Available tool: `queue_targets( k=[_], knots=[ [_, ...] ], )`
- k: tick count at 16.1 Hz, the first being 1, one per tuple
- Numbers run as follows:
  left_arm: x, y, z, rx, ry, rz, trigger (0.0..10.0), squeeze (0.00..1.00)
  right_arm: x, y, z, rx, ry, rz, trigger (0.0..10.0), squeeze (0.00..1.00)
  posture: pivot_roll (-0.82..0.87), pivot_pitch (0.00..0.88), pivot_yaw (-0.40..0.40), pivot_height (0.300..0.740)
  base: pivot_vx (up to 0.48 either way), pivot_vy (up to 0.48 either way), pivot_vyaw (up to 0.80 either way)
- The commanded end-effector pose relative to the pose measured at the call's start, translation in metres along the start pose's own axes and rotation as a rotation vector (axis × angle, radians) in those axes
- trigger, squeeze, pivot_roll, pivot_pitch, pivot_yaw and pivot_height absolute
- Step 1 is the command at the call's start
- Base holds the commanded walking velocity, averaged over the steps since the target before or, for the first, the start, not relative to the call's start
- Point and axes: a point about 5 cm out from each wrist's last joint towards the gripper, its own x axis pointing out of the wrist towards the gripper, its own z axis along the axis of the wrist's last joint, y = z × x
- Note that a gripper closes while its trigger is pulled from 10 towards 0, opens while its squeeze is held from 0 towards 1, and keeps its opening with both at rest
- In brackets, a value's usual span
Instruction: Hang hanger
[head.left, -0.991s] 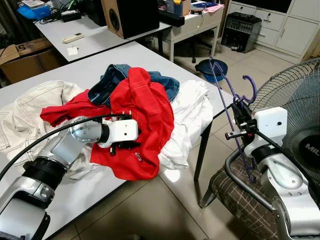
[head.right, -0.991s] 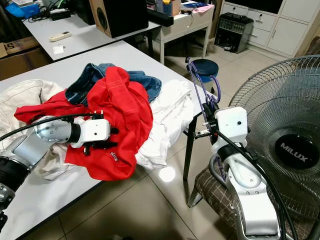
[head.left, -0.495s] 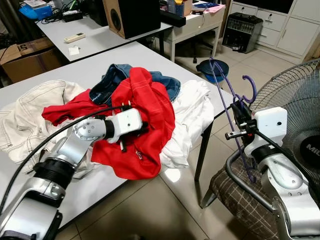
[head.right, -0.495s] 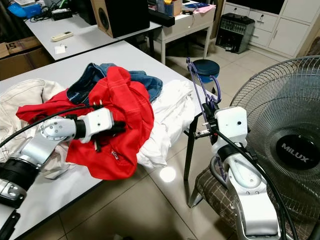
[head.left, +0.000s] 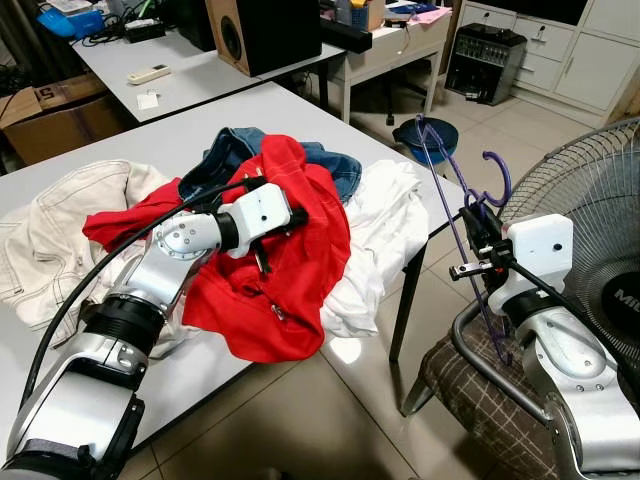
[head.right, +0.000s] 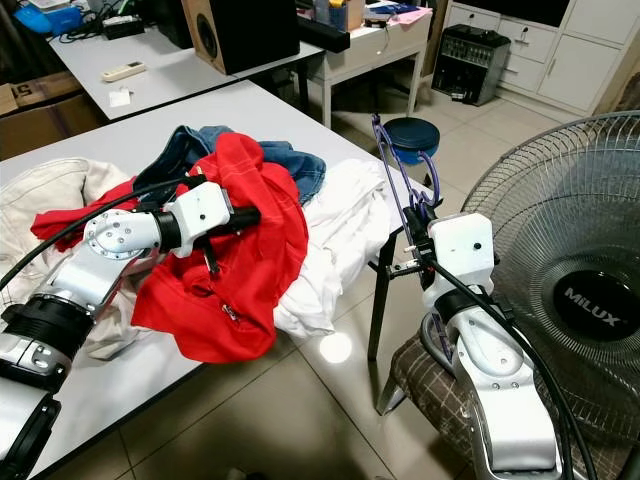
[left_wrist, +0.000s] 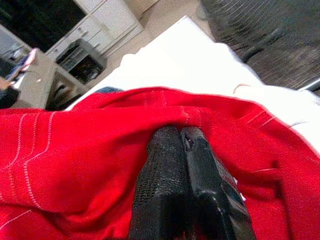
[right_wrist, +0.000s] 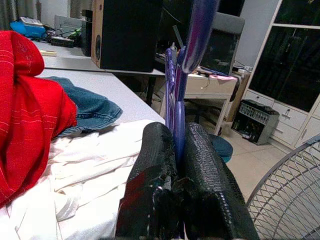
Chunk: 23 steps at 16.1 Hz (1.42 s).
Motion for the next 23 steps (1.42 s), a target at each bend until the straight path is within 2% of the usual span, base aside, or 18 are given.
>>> queue_targets(
  k=[1, 2, 3, 5, 8, 10, 11, 15, 16, 18, 19, 20, 21, 22, 23],
  knots=[
    [-0.005, 0.002, 0.006, -0.028, -0.052, -0.030, 10.0, 0.94, 0.000, 0.001, 0.005, 0.001, -0.025, 0.003, 10.0, 0.00, -0.08, 0.000, 0.107, 0.740, 0.000, 0.000, 0.00],
    [-0.007, 0.002, 0.006, -0.037, -0.064, -0.041, 10.0, 0.94, 0.000, 0.002, 0.005, 0.002, -0.025, 0.002, 10.0, 0.00, -0.07, 0.000, 0.107, 0.740, 0.000, 0.000, 0.00],
    [-0.010, 0.000, 0.005, -0.046, -0.067, -0.069, 10.0, 1.00, 0.000, 0.001, 0.004, 0.004, -0.025, 0.002, 10.0, 0.00, -0.07, 0.000, 0.104, 0.740, 0.000, 0.000, 0.00],
    [-0.023, -0.009, -0.003, -0.041, -0.025, -0.144, 10.0, 1.00, -0.001, 0.001, 0.003, 0.005, -0.019, 0.004, 10.0, 0.00, -0.06, 0.000, 0.093, 0.740, 0.000, 0.000, 0.00],
    [-0.030, -0.014, -0.019, 0.018, 0.078, -0.160, 10.0, 1.00, 0.002, 0.003, 0.003, 0.011, -0.015, 0.027, 10.0, 0.00, -0.05, 0.000, 0.077, 0.740, 0.000, 0.000, 0.00],
    [-0.029, -0.014, -0.025, 0.063, 0.130, -0.150, 10.0, 1.00, 0.003, 0.004, 0.003, 0.011, -0.017, 0.038, 10.0, 0.00, -0.05, 0.000, 0.074, 0.740, 0.000, 0.000, 0.00],
    [-0.027, -0.011, -0.027, 0.121, 0.172, -0.105, 10.0, 1.00, 0.004, 0.004, 0.004, 0.011, -0.018, 0.040, 10.0, 0.00, -0.05, 0.000, 0.075, 0.740, 0.000, 0.000, 0.00],
    [-0.008, -0.018, -0.025, 0.117, 0.161, -0.096, 10.0, 1.00, 0.003, 0.003, 0.004, 0.013, -0.019, 0.034, 10.0, 0.00, -0.06, 0.000, 0.085, 0.740, 0.000, 0.000, 0.00],
    [-0.003, -0.022, -0.031, 0.136, 0.203, -0.092, 10.0, 0.78, 0.003, 0.003, 0.004, 0.015, -0.020, 0.033, 10.0, 0.00, -0.07, 0.000, 0.088, 0.740, 0.000, 0.000, 0.00],
    [0.005, -0.023, -0.047, 0.128, 0.332, -0.007, 10.0, 0.39, 0.004, 0.004, 0.005, 0.016, -0.021, 0.031, 10.0, 0.00, -0.07, 0.000, 0.090, 0.740, 0.000, 0.000, 0.00],
    [0.007, -0.020, -0.052, 0.128, 0.377, 0.037, 8.6, 0.27, 0.004, 0.003, 0.005, 0.016, -0.021, 0.030, 10.0, 0.00, -0.07, 0.000, 0.090, 0.740, 0.000, 0.000, 0.00],
    [0.011, -0.012, -0.052, 0.123, 0.410, 0.127, 1.0, 0.12, 0.004, 0.003, 0.005, 0.016, -0.022, 0.029, 10.0, 0.00, -0.07, 0.000, 0.091, 0.740, 0.000, 0.000, 0.00],
    [0.014, -0.003, -0.049, 0.115, 0.429, 0.211, 0.0, 0.08, 0.004, 0.004, 0.005, 0.017, -0.023, 0.028, 10.0, 0.00, -0.07, 0.000, 0.090, 0.740, 0.000, 0.000, 0.00],
    [0.016, 0.001, -0.048, 0.110, 0.440, 0.244, 0.0, 0.02, 0.004, 0.004, 0.005, 0.017, -0.023, 0.029, 10.0, 0.00, -0.07, 0.000, 0.090, 0.740, 0.000, 0.000, 0.00],
    [0.020, 0.006, -0.045, 0.106, 0.455, 0.288, 0.0, 0.00, 0.004, 0.004, 0.005, 0.016, -0.022, 0.030, 10.0, 0.00, -0.08, 0.000, 0.091, 0.740, 0.000, 0.000, 0.00]
  ],
)
